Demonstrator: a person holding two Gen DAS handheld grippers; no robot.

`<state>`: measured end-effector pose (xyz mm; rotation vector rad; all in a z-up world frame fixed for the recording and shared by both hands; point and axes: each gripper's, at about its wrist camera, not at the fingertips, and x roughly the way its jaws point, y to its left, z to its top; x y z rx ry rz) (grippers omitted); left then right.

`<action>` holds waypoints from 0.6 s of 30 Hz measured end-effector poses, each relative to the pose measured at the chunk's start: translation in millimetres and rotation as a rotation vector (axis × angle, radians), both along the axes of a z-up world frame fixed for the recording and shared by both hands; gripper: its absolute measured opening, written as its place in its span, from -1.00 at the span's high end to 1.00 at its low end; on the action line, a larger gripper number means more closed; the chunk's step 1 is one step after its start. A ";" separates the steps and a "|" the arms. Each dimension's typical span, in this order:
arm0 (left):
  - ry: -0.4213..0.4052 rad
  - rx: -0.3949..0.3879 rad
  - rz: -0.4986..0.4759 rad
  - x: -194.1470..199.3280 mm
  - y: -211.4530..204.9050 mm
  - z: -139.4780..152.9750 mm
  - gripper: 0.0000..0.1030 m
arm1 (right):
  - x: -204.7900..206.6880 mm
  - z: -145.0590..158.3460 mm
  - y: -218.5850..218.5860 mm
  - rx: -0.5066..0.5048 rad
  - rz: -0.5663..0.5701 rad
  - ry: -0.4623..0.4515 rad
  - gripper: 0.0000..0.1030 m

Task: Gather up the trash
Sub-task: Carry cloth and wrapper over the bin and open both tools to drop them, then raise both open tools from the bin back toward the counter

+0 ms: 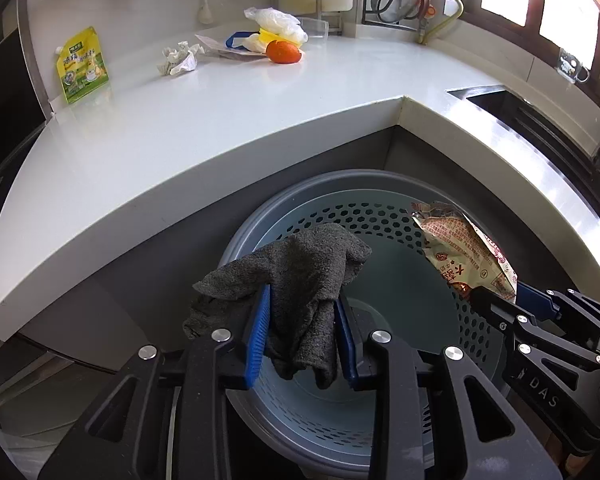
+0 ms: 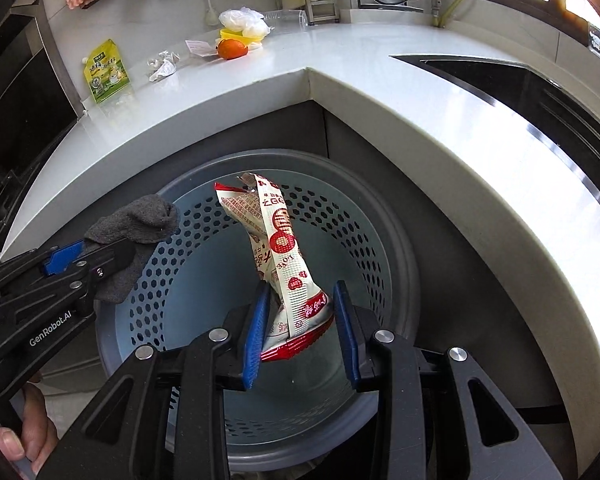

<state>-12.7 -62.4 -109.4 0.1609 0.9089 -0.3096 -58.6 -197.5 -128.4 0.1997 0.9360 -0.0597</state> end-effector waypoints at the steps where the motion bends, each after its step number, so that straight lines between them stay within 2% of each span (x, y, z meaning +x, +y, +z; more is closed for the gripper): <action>1: -0.005 0.002 0.002 -0.8 0.2 0.6 0.21 | -0.3 0.6 -0.1 -0.004 -0.001 -0.001 0.38; 2: -0.013 0.003 0.004 -1.6 0.5 1.7 0.12 | -0.7 1.4 -0.3 -0.008 -0.003 -0.002 0.27; 3: -0.021 0.003 0.006 -2.6 0.8 3.1 -0.07 | -1.5 2.3 -1.0 -0.012 -0.007 -0.006 0.02; 4: -0.031 0.001 0.008 -3.4 1.3 4.8 -0.19 | -2.7 3.4 -1.6 -0.014 -0.010 -0.012 -0.08; 5: -0.037 -0.001 0.008 -4.2 1.9 6.3 -0.19 | -3.6 4.5 -2.5 -0.016 -0.015 -0.017 -0.12; 18: -0.018 -0.009 0.026 1.6 6.7 2.3 -0.22 | -0.1 2.7 -9.2 0.017 -0.036 -0.023 -0.12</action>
